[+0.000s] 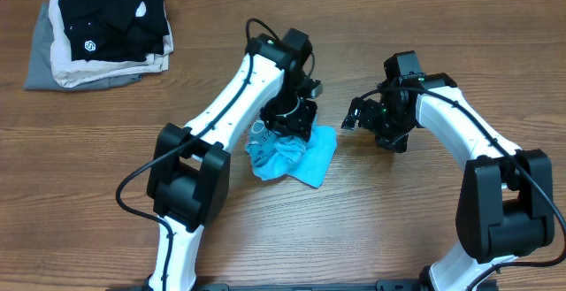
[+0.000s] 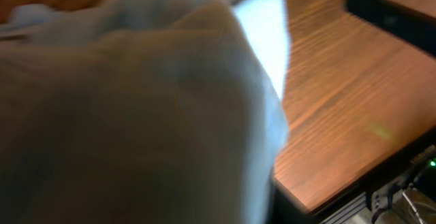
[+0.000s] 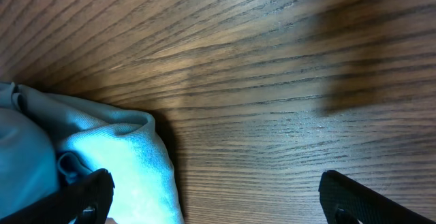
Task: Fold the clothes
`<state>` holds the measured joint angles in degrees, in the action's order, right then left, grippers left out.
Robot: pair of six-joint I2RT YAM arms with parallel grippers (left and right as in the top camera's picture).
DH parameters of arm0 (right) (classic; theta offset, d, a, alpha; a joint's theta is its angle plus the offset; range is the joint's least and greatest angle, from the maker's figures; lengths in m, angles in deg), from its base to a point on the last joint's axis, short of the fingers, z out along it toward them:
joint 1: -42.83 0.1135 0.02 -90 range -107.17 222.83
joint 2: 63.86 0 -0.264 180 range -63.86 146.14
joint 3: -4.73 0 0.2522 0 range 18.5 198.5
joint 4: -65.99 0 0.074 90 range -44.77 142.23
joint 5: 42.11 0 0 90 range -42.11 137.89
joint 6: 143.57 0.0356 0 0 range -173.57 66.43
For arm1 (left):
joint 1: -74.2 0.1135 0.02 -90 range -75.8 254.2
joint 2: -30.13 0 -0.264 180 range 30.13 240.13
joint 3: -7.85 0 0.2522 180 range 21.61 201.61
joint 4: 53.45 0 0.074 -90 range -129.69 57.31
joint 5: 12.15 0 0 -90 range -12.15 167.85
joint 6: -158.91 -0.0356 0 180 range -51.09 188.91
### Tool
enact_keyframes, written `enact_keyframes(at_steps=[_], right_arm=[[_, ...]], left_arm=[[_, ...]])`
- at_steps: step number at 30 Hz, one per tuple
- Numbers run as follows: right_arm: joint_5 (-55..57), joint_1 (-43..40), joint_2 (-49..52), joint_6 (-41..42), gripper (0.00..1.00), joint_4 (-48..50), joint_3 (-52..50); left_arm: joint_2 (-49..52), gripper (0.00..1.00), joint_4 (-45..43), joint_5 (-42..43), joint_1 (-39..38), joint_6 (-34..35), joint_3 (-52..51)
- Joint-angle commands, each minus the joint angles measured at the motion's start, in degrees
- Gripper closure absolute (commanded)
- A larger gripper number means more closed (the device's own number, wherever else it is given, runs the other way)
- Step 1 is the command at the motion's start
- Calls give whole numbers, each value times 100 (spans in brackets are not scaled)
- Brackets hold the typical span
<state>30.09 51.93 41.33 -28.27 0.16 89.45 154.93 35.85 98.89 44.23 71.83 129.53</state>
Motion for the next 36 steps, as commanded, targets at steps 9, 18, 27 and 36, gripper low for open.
enact_keyframes(at_steps=[9, 18, 27, 36], right_arm=[[-28, -483, 37, -22, 0, -380, 278], [-420, -1115, 31, -822, 0, -1550, 1517], [-1705, -330, 44, -1318, 56, -1182, 1331], [-2271, 802, 44, -813, 95, -579, 721]], left_arm=[[-22, 52, 870, 243, -310, -214, 1357], [4, 38, 1976, -802, 481, -20, 2511], [7, 41, 1250, -433, 597, -72, 793], [26, 50, -31, -789, 1102, 221, -267]])
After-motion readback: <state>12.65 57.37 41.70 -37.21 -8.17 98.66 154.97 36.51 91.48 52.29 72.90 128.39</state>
